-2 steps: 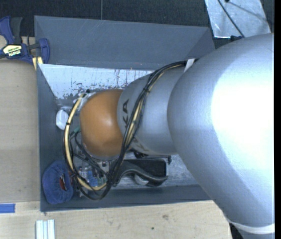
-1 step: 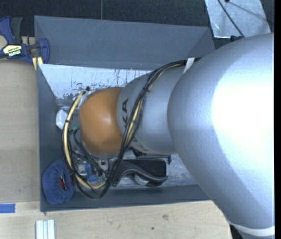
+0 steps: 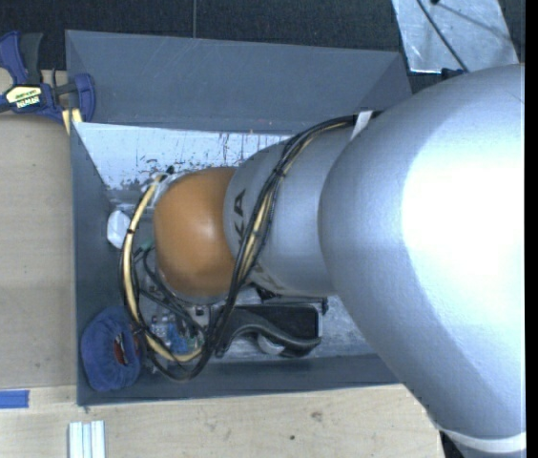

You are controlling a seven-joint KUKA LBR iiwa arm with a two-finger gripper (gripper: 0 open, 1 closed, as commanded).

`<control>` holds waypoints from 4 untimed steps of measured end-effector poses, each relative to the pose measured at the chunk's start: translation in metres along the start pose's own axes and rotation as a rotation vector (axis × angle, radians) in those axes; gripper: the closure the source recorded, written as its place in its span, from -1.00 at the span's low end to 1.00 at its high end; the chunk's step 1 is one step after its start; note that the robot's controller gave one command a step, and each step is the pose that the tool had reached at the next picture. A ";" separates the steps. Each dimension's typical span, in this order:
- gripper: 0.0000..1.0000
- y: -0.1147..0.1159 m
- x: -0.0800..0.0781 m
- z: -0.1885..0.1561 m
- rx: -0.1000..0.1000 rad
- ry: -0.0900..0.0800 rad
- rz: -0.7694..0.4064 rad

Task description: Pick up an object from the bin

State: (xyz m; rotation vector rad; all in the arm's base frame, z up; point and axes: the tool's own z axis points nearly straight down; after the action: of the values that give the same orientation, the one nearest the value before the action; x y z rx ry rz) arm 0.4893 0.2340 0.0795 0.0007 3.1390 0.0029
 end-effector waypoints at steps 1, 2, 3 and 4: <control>1.00 0.002 0.001 -0.001 -0.003 0.000 -0.001; 1.00 0.002 -0.003 -0.117 -0.002 -0.007 0.011; -1.00 0.001 -0.001 -0.112 0.001 0.002 0.012; -1.00 -0.020 -0.006 0.002 0.002 0.005 -0.396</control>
Offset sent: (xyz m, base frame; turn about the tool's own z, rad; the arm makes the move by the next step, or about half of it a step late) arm 0.0000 0.0000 0.0000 0.0000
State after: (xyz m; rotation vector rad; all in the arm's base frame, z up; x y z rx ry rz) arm 0.4953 0.2143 0.0779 -0.6173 3.0829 -0.0009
